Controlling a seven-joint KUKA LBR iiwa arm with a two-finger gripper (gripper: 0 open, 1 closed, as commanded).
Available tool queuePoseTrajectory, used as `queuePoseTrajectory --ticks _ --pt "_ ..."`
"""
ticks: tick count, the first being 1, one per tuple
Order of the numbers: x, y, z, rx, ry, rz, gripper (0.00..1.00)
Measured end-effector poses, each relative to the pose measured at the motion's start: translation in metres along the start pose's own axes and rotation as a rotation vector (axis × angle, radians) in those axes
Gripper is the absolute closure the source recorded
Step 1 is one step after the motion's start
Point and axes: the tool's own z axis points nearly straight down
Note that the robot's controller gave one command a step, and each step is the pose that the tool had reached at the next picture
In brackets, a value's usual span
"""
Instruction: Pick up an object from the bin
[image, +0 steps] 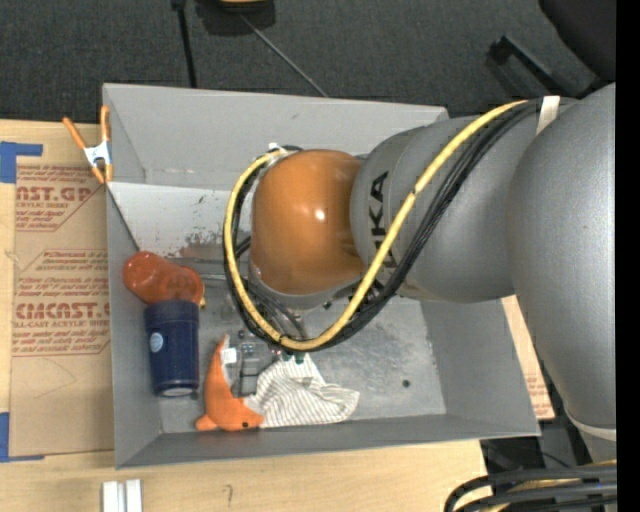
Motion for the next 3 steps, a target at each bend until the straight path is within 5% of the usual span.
queuePoseTrajectory --ticks 1,2,3 --pt "0.010 -0.047 0.041 -0.001 -0.003 0.010 0.00" --pt "0.003 -0.065 0.074 0.002 0.001 0.097 0.00" --pt "0.019 -0.081 0.080 0.001 0.001 0.077 0.00"
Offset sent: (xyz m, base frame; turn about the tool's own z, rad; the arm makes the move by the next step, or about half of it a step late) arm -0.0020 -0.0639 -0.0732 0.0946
